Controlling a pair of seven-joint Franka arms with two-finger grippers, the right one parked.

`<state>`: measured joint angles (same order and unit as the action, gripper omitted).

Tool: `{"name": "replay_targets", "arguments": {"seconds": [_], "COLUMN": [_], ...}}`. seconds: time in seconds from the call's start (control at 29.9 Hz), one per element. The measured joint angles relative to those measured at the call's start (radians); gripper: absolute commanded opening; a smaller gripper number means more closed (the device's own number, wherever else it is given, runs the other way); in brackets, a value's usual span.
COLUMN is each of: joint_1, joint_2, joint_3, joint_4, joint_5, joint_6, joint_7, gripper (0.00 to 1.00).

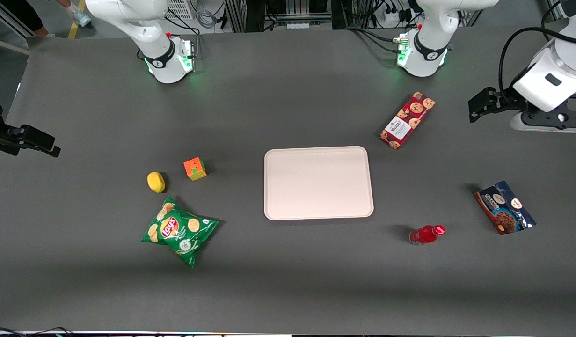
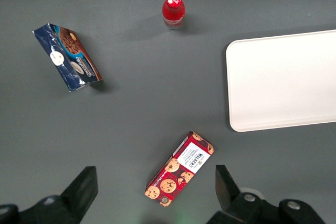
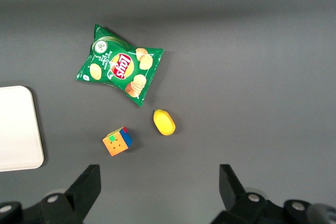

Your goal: Place cookie box on tray

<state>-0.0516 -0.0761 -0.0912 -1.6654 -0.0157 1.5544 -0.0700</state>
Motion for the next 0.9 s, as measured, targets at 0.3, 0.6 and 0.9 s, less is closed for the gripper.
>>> {"name": "replay_targets", "arguments": {"seconds": [0.3,0.6,0.9], "joint_1": [0.007,0.035,0.123], "joint_2": [0.018,0.062,0.117], "joint_3": [0.01,0.074,0.114], "joint_4": [-0.005,-0.003,0.026], "joint_5": [0.025,0.055,0.058], "joint_6": [0.029,0.067,0.089], "joint_7": [0.0,0.001,0.003], "gripper": [1.0,1.0,1.0]}}
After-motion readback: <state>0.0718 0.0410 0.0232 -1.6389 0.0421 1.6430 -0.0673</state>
